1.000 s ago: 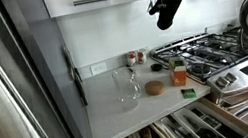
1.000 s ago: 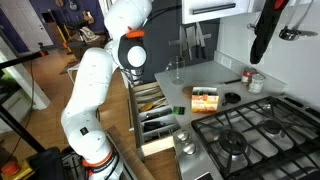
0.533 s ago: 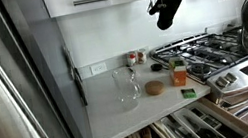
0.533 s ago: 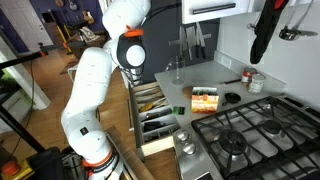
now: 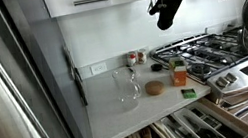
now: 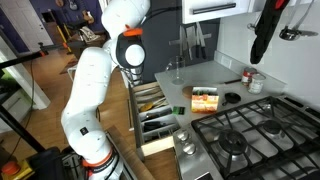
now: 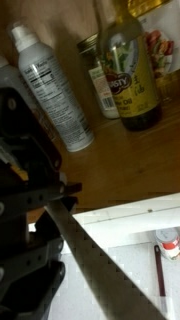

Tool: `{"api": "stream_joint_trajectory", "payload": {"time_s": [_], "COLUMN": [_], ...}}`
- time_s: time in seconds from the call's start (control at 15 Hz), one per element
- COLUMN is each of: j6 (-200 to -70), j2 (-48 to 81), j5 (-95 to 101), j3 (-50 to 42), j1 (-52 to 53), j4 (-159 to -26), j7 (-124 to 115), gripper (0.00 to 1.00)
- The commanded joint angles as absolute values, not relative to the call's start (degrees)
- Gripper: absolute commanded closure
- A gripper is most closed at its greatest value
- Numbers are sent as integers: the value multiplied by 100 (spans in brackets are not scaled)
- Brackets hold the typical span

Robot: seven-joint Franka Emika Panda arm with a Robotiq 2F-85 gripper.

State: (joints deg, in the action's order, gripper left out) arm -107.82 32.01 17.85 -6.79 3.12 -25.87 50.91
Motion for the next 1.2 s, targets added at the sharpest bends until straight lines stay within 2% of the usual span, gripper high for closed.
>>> {"api": "stream_joint_trajectory", "payload": {"time_s": [0.0,0.73,1.13], "j6": [-10511,-9533,-8533], "j2": [2947,2379,2197], "j5": [1828,1351,930], "j3": [-780,-391,-80], "j1": [348,160,163], "j4": [-2700,-2769,-2729], "j7": [4242,4423,4884], "gripper": [97,97,97]}}
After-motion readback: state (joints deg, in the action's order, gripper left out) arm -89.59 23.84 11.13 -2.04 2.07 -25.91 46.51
